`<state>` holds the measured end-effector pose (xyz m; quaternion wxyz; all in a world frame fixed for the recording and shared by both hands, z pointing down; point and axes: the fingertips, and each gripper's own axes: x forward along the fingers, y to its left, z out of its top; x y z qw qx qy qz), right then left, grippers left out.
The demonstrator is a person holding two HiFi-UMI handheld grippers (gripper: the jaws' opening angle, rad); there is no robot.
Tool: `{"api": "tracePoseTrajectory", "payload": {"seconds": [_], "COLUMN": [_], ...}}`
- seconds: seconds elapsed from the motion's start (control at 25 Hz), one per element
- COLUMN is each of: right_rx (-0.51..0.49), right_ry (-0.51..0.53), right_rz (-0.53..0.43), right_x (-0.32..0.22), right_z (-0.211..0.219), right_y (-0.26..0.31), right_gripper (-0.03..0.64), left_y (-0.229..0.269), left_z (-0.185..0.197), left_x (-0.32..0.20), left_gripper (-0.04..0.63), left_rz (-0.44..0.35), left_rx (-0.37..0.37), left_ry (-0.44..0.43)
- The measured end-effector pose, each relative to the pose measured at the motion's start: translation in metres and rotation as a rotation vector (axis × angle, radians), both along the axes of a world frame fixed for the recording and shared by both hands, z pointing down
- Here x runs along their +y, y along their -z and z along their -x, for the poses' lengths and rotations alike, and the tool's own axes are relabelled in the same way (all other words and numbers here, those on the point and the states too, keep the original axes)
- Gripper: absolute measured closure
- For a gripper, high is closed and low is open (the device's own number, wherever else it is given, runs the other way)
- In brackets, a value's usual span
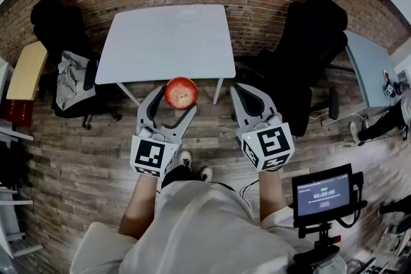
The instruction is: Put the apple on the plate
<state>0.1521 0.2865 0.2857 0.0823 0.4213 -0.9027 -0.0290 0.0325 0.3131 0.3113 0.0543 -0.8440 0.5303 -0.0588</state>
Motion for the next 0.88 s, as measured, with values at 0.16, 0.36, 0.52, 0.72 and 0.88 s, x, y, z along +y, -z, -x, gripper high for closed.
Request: {"api": "tracePoseTrajectory", "payload": {"seconds": [0.16, 0.36, 0.52, 0.72, 0.88], "right_rx": [-0.018, -0.075, -0.075, -0.073, -0.063], "right_ry": [-0.004, 0.006, 0.009, 0.007, 0.007], "right_rz": [-0.006, -0.007, -0.012, -0.006, -0.001], "right_x": [0.000, 0.002, 0.002, -0.018, -0.061], "right_z": [-0.002, -0.004, -0.005, -0.003, 0.006], "right_y": [0.003, 0.004, 0.003, 0.001, 0.000], "right_gripper": [0.614, 0.614, 0.614, 0.614, 0.614], "left_y": [0.004, 0.008, 0.006, 0.003, 0.001], "left_z": [-0.002, -0.003, -0.003, 0.000, 0.011], "left_x": [0.002, 0.003, 0.002, -0.019, -0.063], "left_gripper": [0.242, 0.242, 0.242, 0.242, 0.242], "left_rz": [-0.009, -0.023, -0.026, -0.031, -0.028], "left_rx": [0.015, 0.016, 0.025, 0.029, 0.044], "left_ry": [-0.001, 0.003, 0.009, 0.008, 0.012]}}
